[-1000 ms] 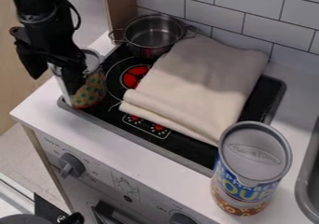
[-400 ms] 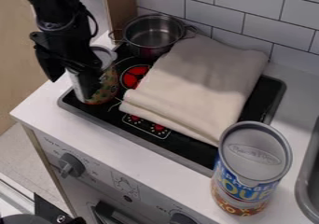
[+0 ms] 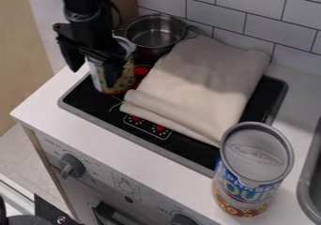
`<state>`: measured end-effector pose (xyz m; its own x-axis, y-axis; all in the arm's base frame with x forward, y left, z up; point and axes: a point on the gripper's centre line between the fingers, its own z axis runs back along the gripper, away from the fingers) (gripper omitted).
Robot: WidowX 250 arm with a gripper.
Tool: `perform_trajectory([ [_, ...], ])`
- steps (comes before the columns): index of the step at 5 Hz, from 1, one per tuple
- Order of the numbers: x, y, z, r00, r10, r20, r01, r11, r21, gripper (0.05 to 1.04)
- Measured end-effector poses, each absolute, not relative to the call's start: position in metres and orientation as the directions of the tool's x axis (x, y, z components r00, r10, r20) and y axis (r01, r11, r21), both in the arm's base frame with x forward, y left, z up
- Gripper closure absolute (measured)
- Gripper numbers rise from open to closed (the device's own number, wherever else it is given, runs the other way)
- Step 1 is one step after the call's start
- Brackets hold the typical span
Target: Moved the can to the near silver pot
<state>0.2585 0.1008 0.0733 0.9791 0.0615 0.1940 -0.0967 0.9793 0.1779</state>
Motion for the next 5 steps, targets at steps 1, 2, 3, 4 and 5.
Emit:
perform_trajectory([
  [1,0.271,0.099,0.075,0.974,0.092,0.206,-0.13,0.975,0.178,0.085],
  [2,0.275,0.099,0.076,0.971,0.108,0.213,-0.148,0.973,0.179,0.085],
  [3,0.274,0.1,0.076,0.97,0.119,0.213,-0.157,0.973,0.17,0.085],
  [4,0.262,0.108,0.086,0.963,0.136,0.234,-0.175,0.972,0.159,0.085],
  [5,0.245,0.116,0.087,0.973,0.138,0.186,-0.169,0.973,0.16,0.085],
])
